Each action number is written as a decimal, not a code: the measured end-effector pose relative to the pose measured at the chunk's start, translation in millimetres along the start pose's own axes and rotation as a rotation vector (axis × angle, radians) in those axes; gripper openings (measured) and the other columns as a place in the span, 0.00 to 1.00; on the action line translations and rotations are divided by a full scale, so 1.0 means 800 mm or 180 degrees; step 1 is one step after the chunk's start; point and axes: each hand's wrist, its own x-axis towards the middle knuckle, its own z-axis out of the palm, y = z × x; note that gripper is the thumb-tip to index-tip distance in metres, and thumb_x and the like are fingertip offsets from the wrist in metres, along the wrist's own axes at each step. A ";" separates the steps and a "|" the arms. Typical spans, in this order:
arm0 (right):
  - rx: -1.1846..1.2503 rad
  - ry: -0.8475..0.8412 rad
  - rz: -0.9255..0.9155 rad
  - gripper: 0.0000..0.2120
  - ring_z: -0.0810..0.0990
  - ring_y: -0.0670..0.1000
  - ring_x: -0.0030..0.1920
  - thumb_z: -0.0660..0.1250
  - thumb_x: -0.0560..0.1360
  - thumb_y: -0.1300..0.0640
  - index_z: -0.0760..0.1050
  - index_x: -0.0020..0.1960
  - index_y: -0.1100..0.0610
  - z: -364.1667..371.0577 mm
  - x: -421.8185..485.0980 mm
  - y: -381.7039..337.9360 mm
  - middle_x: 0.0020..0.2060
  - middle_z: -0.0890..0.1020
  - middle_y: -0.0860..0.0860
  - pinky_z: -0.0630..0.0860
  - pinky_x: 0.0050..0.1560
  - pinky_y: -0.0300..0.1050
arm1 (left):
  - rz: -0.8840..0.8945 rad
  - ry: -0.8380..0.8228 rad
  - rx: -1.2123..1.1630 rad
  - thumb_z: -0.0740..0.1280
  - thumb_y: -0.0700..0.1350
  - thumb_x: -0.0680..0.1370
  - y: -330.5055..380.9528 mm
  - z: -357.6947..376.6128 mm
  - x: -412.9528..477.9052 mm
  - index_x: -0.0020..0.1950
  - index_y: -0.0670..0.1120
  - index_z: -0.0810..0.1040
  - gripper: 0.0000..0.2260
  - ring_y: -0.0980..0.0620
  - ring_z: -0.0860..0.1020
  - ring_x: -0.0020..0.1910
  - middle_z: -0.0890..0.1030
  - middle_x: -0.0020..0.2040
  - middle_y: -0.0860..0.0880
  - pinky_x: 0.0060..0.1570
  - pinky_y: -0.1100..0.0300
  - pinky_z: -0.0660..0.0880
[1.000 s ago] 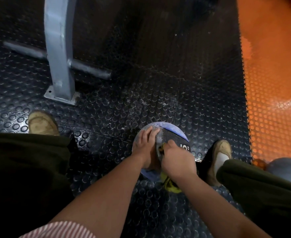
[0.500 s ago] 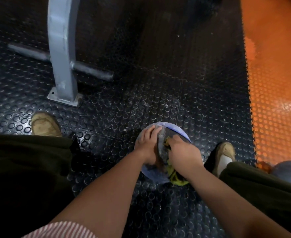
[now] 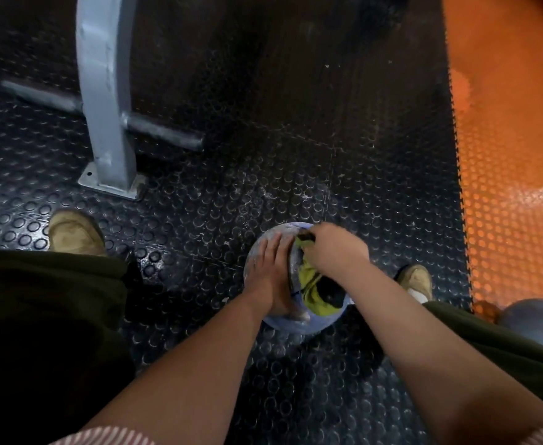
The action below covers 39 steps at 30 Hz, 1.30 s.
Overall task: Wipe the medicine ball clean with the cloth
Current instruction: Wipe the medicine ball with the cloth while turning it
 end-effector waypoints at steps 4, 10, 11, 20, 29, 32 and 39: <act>-0.0382 0.0075 -0.0197 0.18 0.77 0.57 0.56 0.55 0.80 0.59 0.66 0.69 0.54 0.027 -0.018 -0.007 0.63 0.70 0.51 0.73 0.41 0.48 | -0.0069 0.0021 -0.0259 0.76 0.54 0.67 0.009 -0.010 0.005 0.78 0.50 0.33 0.57 0.47 0.35 0.77 0.35 0.78 0.49 0.76 0.47 0.43; -0.0395 0.0190 -0.0241 0.14 0.79 0.59 0.48 0.54 0.80 0.58 0.66 0.64 0.54 0.055 -0.081 0.005 0.60 0.71 0.51 0.68 0.36 0.46 | -0.0035 0.0022 -0.0683 0.73 0.49 0.73 0.016 -0.006 0.001 0.78 0.56 0.38 0.49 0.49 0.34 0.77 0.35 0.78 0.54 0.75 0.49 0.38; -0.0391 0.0105 -0.0236 0.13 0.79 0.58 0.49 0.54 0.80 0.58 0.66 0.64 0.54 0.056 -0.087 0.004 0.60 0.71 0.51 0.67 0.36 0.46 | -0.0038 0.0025 -0.0686 0.73 0.49 0.73 0.017 -0.004 0.002 0.78 0.57 0.38 0.48 0.49 0.34 0.77 0.35 0.78 0.54 0.75 0.48 0.38; -0.0211 0.0154 0.0177 0.13 0.79 0.57 0.51 0.57 0.79 0.58 0.70 0.62 0.53 0.007 -0.036 -0.002 0.55 0.77 0.52 0.69 0.41 0.45 | -0.0172 -0.0021 -0.0464 0.79 0.50 0.66 0.017 -0.015 0.001 0.78 0.53 0.38 0.57 0.46 0.36 0.77 0.38 0.79 0.50 0.76 0.46 0.42; -0.0387 0.0048 -0.0396 0.12 0.79 0.57 0.51 0.56 0.78 0.59 0.69 0.61 0.55 0.050 -0.086 -0.009 0.58 0.75 0.51 0.70 0.40 0.45 | -0.0176 0.0095 -0.0838 0.71 0.48 0.74 0.010 -0.017 0.004 0.79 0.53 0.41 0.45 0.47 0.39 0.78 0.39 0.79 0.50 0.76 0.47 0.42; -0.0235 -0.0135 -0.0178 0.12 0.80 0.58 0.52 0.58 0.77 0.60 0.71 0.59 0.56 0.036 -0.081 -0.012 0.56 0.77 0.53 0.72 0.42 0.46 | -0.0186 0.0116 -0.0760 0.72 0.51 0.73 0.013 -0.009 -0.001 0.78 0.54 0.39 0.47 0.47 0.37 0.77 0.37 0.79 0.51 0.76 0.47 0.41; -0.0330 0.0018 0.0156 0.16 0.77 0.59 0.57 0.54 0.79 0.61 0.64 0.67 0.58 0.015 -0.037 -0.017 0.62 0.73 0.55 0.70 0.43 0.48 | -0.0218 0.0005 -0.0480 0.76 0.51 0.69 0.018 -0.014 0.001 0.79 0.52 0.38 0.53 0.46 0.36 0.78 0.38 0.79 0.49 0.76 0.47 0.42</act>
